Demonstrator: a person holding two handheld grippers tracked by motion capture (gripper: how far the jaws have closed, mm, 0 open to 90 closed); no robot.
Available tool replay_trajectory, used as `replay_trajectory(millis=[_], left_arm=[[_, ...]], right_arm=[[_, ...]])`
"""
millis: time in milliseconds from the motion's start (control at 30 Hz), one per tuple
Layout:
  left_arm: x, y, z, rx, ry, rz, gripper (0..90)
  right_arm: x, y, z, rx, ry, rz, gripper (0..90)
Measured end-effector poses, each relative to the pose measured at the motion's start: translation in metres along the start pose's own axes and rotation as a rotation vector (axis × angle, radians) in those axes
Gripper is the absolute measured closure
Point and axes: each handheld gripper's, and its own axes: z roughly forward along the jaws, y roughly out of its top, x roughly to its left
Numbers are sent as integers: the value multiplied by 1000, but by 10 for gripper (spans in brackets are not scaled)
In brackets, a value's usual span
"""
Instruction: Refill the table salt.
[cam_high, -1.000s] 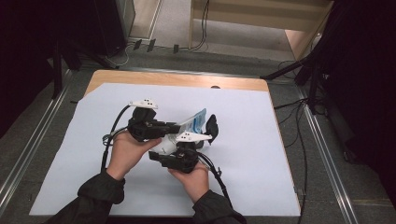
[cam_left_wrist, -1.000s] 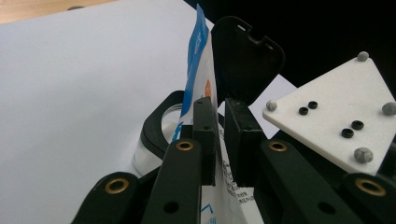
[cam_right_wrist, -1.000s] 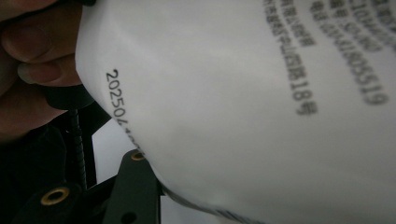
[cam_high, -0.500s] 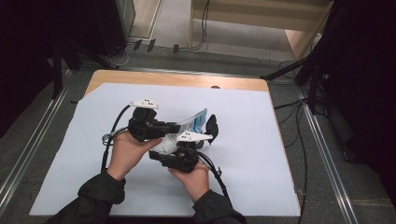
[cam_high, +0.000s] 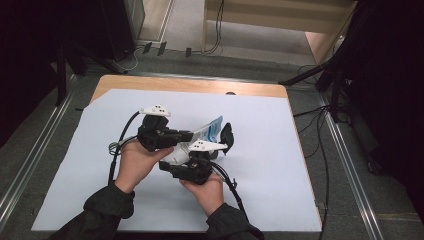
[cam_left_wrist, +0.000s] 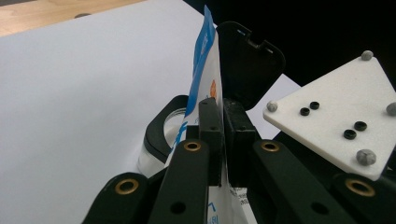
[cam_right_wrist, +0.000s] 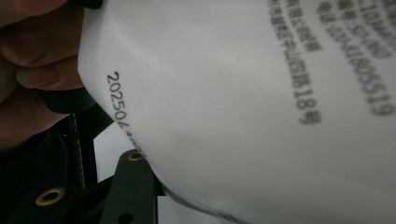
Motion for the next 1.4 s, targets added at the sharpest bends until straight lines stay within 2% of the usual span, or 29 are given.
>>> replay_trajectory(millis=[833, 1033, 1167, 1400], left_arm=[[3, -3, 2, 1, 14, -13, 891], [3, -2, 3, -13, 1, -26, 891], [1, -2, 2, -27, 31, -8, 900], [-1, -2, 1, -16, 34, -8, 900]], right_arm=[[-4, -1, 5, 0, 20, 30, 597], [-5, 0, 4, -6, 23, 32, 598], [-5, 0, 4, -7, 23, 30, 592], [-4, -1, 4, -13, 23, 39, 594]])
